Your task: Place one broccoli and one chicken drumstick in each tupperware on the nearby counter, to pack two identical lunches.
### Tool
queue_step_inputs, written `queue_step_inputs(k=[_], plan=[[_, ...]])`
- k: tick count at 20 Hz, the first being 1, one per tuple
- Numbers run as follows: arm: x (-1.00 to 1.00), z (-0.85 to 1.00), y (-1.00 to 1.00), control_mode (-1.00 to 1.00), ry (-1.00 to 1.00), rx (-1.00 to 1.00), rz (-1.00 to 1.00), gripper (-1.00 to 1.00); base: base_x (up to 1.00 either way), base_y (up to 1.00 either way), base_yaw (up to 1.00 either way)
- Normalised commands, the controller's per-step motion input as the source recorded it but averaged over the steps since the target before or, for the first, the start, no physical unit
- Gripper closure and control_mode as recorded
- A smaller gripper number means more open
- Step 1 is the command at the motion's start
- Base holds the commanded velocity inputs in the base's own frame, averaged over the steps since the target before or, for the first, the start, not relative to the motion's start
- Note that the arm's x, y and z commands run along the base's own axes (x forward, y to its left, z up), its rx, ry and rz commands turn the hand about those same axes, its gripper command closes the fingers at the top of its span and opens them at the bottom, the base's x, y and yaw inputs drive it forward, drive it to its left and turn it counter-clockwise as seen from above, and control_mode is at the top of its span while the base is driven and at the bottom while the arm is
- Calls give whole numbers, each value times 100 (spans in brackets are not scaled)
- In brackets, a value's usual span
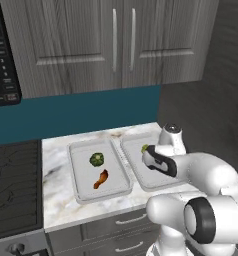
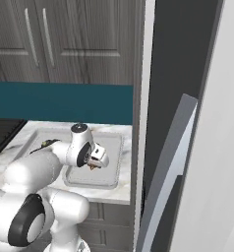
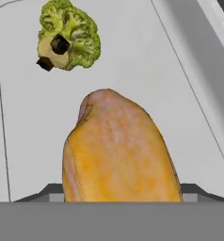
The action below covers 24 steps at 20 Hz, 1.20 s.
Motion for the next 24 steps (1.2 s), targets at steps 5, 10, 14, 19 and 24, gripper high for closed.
queue_step_inputs(k=[5, 10, 14, 19, 24], plan=[[8, -58, 0, -100, 0, 0, 0, 100, 0, 0, 0], [12, -48, 0, -100, 0, 0, 0, -100, 0, 0, 0], [-1, 2, 0, -100, -13, 0, -2, -100, 0, 0, 0], [-48, 49, 0, -100, -12, 0, -3, -100, 0, 0, 0], [-64, 82, -2, -100, -2, 0, -5, -100, 0, 0, 0]])
